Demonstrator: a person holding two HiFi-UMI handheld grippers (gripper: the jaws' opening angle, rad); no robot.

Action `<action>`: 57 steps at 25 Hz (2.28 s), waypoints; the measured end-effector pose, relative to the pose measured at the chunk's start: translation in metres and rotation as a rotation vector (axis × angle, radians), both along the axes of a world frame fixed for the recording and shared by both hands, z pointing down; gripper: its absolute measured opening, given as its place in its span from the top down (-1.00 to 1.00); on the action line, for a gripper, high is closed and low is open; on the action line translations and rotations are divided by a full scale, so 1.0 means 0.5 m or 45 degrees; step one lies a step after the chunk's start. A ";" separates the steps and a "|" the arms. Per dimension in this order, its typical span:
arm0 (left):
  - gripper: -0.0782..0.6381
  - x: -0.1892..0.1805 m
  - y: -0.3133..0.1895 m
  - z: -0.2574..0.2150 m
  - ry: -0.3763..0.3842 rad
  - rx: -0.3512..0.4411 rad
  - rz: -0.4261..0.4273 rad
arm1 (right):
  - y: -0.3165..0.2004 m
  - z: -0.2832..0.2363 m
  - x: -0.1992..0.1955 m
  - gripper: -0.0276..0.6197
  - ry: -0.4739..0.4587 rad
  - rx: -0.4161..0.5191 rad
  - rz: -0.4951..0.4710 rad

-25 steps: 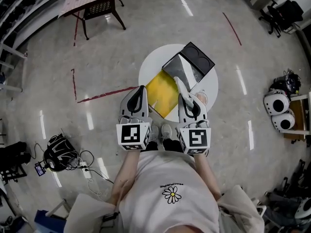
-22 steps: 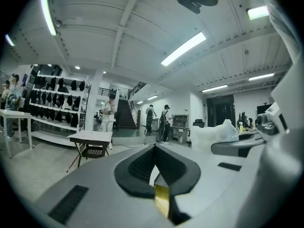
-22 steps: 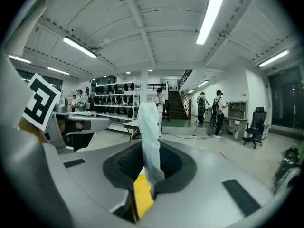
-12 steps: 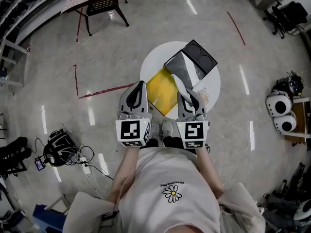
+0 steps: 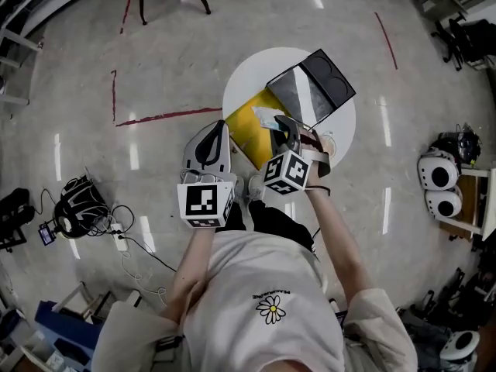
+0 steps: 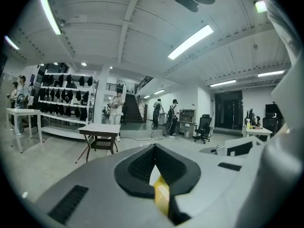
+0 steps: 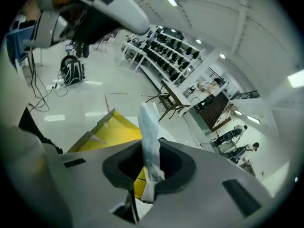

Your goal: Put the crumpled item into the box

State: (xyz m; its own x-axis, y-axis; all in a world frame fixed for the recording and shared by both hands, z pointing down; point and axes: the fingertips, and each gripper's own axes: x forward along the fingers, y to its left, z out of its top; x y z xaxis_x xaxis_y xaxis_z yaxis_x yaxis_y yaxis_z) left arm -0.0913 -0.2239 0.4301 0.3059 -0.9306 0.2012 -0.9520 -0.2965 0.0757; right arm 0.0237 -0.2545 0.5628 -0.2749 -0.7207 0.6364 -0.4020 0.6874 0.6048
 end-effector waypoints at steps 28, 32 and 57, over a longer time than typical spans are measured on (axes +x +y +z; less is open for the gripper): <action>0.78 -0.080 0.016 0.111 0.009 -0.153 -0.104 | 0.010 0.301 -0.056 0.04 0.143 -0.629 -0.033; 0.78 -0.075 0.011 0.104 0.020 -0.144 -0.098 | 0.035 0.296 -0.056 0.03 0.104 -0.747 -0.039; 0.78 0.002 -0.023 -0.072 -0.041 0.104 0.040 | -0.056 -0.316 -0.002 0.77 -1.087 0.022 0.386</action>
